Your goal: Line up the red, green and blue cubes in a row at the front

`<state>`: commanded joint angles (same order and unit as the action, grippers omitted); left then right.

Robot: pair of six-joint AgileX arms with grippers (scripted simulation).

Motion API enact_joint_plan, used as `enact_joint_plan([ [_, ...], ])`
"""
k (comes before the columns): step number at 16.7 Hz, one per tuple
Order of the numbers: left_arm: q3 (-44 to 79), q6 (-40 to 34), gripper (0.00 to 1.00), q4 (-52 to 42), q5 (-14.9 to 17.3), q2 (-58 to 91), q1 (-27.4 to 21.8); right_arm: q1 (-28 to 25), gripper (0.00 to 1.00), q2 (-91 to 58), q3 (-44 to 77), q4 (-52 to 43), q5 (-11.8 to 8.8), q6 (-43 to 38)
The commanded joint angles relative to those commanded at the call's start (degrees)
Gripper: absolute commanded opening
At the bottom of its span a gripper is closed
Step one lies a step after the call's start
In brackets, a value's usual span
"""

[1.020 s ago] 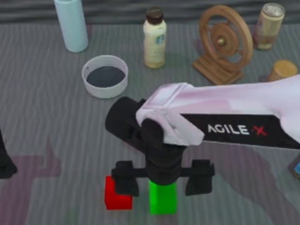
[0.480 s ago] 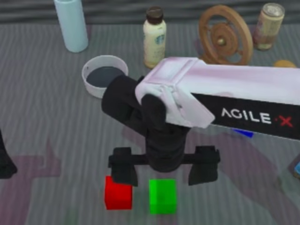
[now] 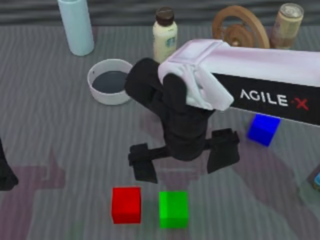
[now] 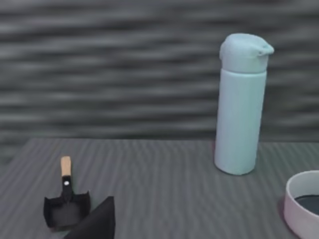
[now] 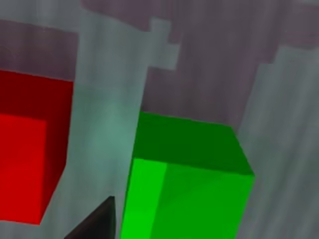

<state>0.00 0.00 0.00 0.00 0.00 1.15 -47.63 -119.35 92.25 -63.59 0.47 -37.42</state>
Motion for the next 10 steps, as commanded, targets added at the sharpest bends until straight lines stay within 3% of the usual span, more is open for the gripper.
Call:
enact_joint_plan([
  [4,0.0,0.0,1.0,0.0,0.0,0.0,0.0,7.4,1.0,-2.6,2.4,-1.0,-0.1,19.3],
  [10,0.0,0.0,1.0,0.0,0.0,0.0,0.0,20.0,1.0,-6.1,5.2,-2.4,-0.2,54.8],
])
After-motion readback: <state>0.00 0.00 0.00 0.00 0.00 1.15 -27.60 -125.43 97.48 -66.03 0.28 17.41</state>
